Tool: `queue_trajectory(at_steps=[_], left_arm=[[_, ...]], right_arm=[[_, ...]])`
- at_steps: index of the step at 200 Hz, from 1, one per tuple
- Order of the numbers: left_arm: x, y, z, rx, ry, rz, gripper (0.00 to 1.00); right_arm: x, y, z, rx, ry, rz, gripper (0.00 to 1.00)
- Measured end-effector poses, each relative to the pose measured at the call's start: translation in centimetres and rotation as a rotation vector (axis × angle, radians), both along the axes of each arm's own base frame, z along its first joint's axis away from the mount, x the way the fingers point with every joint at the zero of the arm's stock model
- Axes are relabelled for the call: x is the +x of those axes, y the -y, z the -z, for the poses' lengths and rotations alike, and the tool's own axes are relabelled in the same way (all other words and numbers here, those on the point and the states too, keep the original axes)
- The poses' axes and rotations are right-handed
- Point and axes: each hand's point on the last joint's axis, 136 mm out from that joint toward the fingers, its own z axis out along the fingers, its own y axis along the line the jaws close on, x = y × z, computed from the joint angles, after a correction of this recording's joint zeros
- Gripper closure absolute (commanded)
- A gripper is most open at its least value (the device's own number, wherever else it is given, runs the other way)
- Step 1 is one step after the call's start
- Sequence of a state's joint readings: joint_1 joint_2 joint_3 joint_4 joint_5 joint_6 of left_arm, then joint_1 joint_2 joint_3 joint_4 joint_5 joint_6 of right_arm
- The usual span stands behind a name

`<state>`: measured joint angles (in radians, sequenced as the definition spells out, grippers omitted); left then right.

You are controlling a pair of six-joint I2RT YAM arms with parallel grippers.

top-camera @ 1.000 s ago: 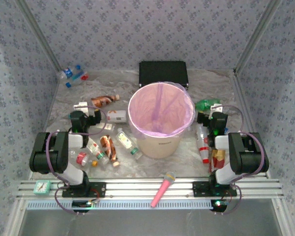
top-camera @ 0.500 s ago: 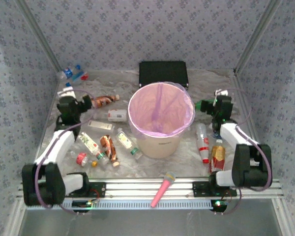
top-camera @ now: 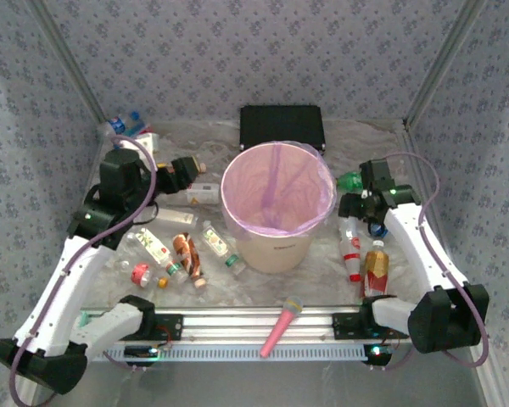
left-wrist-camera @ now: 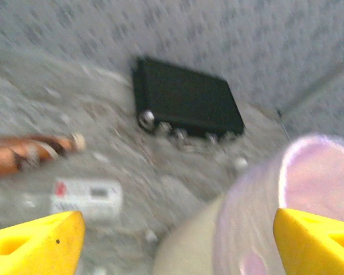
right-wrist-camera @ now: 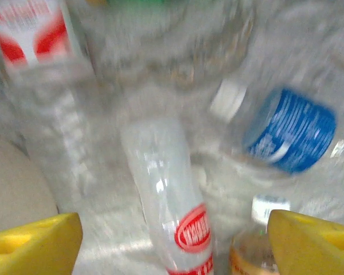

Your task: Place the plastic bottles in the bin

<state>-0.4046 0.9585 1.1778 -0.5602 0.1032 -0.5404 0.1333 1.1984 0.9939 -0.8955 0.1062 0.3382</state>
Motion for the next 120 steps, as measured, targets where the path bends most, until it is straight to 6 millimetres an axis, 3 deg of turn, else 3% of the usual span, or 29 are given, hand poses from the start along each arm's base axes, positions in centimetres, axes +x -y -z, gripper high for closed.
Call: queue_trajectory(at_steps=[18,39,68,120], left_arm=[[-1.2,1.8,0.7,-0.047,-0.058,0.072,0.18],[-2.5,3.5,1.0,-0.105,-0.105,0.144,0.15],[-3.8,5.2,1.1,-0.142,-0.139,0.207,0.09],[-5.4,7.9,2.9,-0.111,-0.195,0.274,0.11]], right_arm=[[-1.9,-0.5,2.5,0.032,-0.096,0.001,0.17],[-2.5,-0.9,4.2,0.062,-0.158,0.005,0.18],[-2.5,-1.5,6.6,0.102,-0.22,0.008,0.2],[-1.6,-1.7,9.2,0.119,-0.266,0.012,0.24]])
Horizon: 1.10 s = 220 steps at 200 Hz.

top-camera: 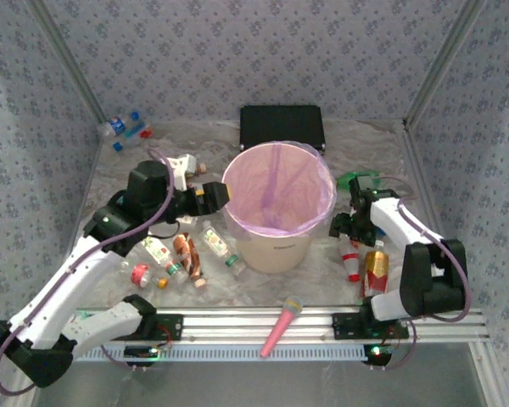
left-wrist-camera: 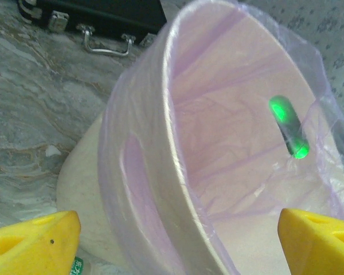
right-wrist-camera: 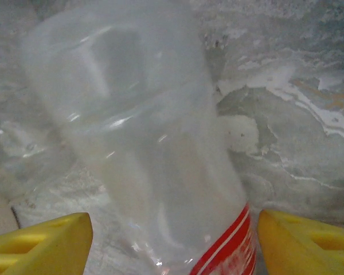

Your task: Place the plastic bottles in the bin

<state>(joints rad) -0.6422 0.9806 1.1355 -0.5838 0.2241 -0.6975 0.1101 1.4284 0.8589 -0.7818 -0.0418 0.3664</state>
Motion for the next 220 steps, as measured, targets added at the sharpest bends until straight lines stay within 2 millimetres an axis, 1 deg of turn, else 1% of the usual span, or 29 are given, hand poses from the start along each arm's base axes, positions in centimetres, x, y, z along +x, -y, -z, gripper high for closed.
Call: queue_trajectory(at_steps=[9,24,38,59,82,111,138,171,194,212,220], left_arm=[[0.0,0.3,0.5,0.018,-0.007,0.003,0.11],[0.1,0.6,1.3,0.052,-0.017,0.0,0.13],[0.4,0.7,2.1,0.083,-0.026,-0.01,0.14],[0.8,0.8,3.0,0.115,-0.034,-0.021,0.17],[1.2,0.9,3.0,0.12,-0.023,-0.029,0.22],[1.4,1.0,2.8,0.121,-0.009,-0.04,0.29],[1.7,1.0,2.8,0.122,-0.004,-0.047,0.33],[2.3,1.0,2.6,0.131,0.002,-0.064,0.35],[2.5,1.1,2.5,0.134,0.003,-0.068,0.36],[2.7,1.2,2.7,0.138,0.0,-0.071,0.37],[2.8,1.3,2.7,0.139,-0.001,-0.071,0.37]], right_arm=[[0.3,0.1,0.4,0.0,-0.002,0.003,0.26],[0.7,0.1,1.0,-0.001,-0.005,-0.001,0.26],[1.0,0.1,1.7,-0.002,-0.015,-0.007,0.31],[1.2,0.0,2.6,-0.002,-0.032,-0.018,0.35],[1.3,0.0,2.9,-0.005,-0.03,-0.031,0.37],[1.4,-0.1,2.8,-0.012,-0.021,-0.045,0.48],[1.5,-0.1,2.3,-0.015,-0.001,-0.05,0.51],[1.5,0.0,1.3,-0.017,0.024,-0.049,0.52],[1.2,0.1,-0.1,-0.023,0.045,-0.049,0.52],[1.3,0.2,-2.7,-0.025,0.094,-0.047,0.52],[1.6,0.3,-4.4,-0.024,0.136,-0.043,0.52]])
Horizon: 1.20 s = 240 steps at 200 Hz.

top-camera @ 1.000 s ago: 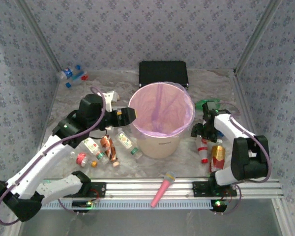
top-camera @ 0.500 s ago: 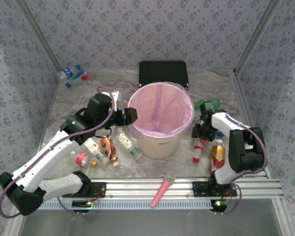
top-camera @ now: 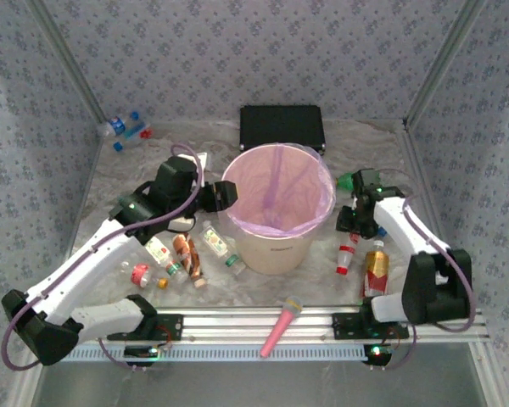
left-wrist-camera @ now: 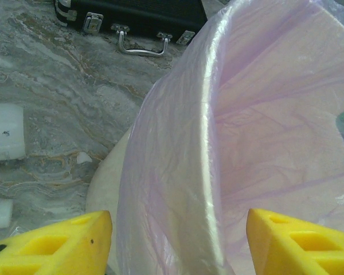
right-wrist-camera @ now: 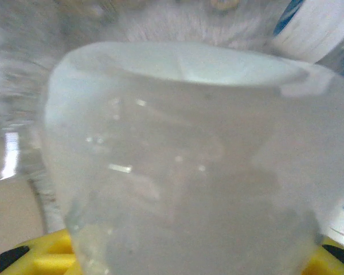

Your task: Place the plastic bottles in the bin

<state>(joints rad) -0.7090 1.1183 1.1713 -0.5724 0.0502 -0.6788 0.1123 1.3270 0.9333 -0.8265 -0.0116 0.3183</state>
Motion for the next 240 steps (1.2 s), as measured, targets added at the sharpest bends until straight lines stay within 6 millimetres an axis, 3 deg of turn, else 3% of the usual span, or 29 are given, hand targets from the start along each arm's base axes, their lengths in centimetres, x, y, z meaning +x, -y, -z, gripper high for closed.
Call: queue_trajectory(at_steps=[30,58,75,96,117,149,167,190,208,240], left_arm=[[0.3,0.1,0.0,0.005,0.002,-0.007,0.38],[0.4,-0.1,-0.1,0.007,0.005,-0.017,0.39],[0.5,-0.1,-0.1,0.007,0.007,-0.02,0.4],[0.5,-0.1,-0.2,0.006,0.008,-0.02,0.4],[0.5,0.0,-0.2,0.004,0.01,-0.02,0.4],[0.6,0.0,-0.2,-0.003,0.007,-0.026,0.41],[0.7,0.0,-0.2,-0.005,0.006,-0.033,0.41],[0.8,-0.1,-0.3,-0.006,0.01,-0.044,0.41],[0.9,-0.2,-0.3,-0.007,0.01,-0.049,0.41],[1.0,-0.3,-0.3,-0.011,0.009,-0.063,0.41]], right_arm=[[1.5,0.6,-8.3,0.009,0.209,0.023,0.52],[2.8,1.3,-19.5,0.002,0.485,0.045,0.53],[2.8,1.5,-25.2,-0.002,0.624,0.051,0.54],[2.1,1.2,-30.5,0.009,0.756,0.041,0.56],[1.6,-0.7,-33.7,0.052,0.837,-0.017,0.56],[2.1,-7.6,-36.0,0.165,0.875,-0.221,0.56],[2.5,-12.2,-35.8,0.215,0.858,-0.338,0.56],[3.2,-18.4,-32.4,0.228,0.755,-0.484,0.55],[3.5,-21.9,-29.2,0.208,0.669,-0.571,0.55],[3.3,-24.6,-24.6,0.142,0.542,-0.652,0.55]])
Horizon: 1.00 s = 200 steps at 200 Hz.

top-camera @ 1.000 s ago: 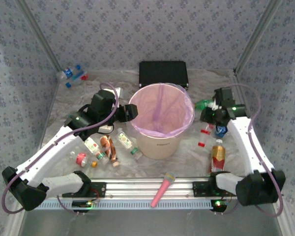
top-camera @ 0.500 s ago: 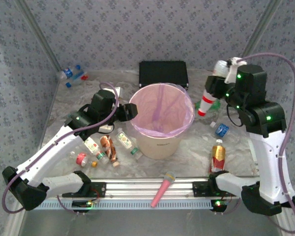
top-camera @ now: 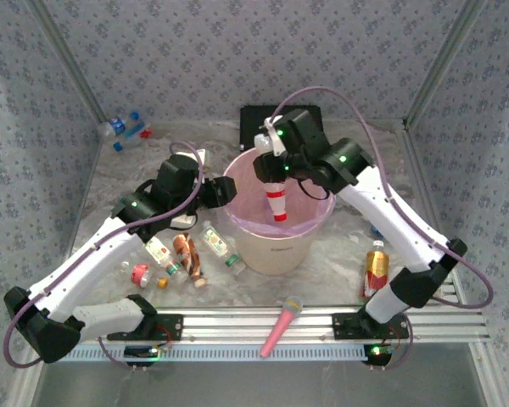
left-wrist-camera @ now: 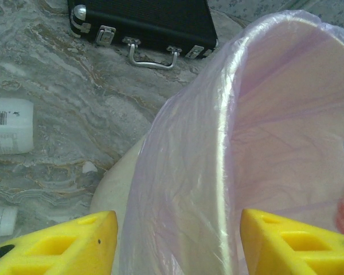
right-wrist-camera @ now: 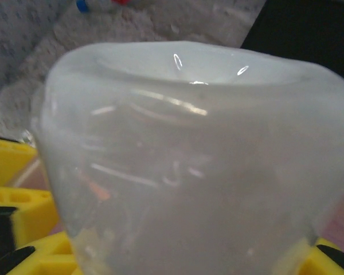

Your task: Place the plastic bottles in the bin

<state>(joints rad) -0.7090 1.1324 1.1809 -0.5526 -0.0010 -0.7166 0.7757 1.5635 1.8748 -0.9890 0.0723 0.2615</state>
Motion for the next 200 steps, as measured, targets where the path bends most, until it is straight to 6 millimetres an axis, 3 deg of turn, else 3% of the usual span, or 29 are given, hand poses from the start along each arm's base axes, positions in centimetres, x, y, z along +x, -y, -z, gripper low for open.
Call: queue_trajectory(at_steps=[23,54,140,164,200], left_arm=[[0.2,-0.1,0.1,0.001,0.003,-0.013,0.41],[0.3,-0.2,0.0,-0.002,0.007,-0.023,0.41],[0.6,-0.4,0.0,-0.011,0.023,-0.046,0.42],[0.6,-0.5,-0.1,-0.012,0.026,-0.048,0.41],[0.7,-0.5,-0.1,-0.012,0.026,-0.054,0.42]], right_arm=[[-0.6,-0.2,2.6,-0.062,-0.037,-0.008,0.55],[-1.8,0.2,7.8,-0.16,-0.133,-0.02,0.54],[-2.4,0.7,18.9,-0.341,-0.317,-0.026,0.48],[-2.3,0.6,21.4,-0.361,-0.338,-0.026,0.43],[-2.5,0.3,23.4,-0.363,-0.364,-0.031,0.22]])
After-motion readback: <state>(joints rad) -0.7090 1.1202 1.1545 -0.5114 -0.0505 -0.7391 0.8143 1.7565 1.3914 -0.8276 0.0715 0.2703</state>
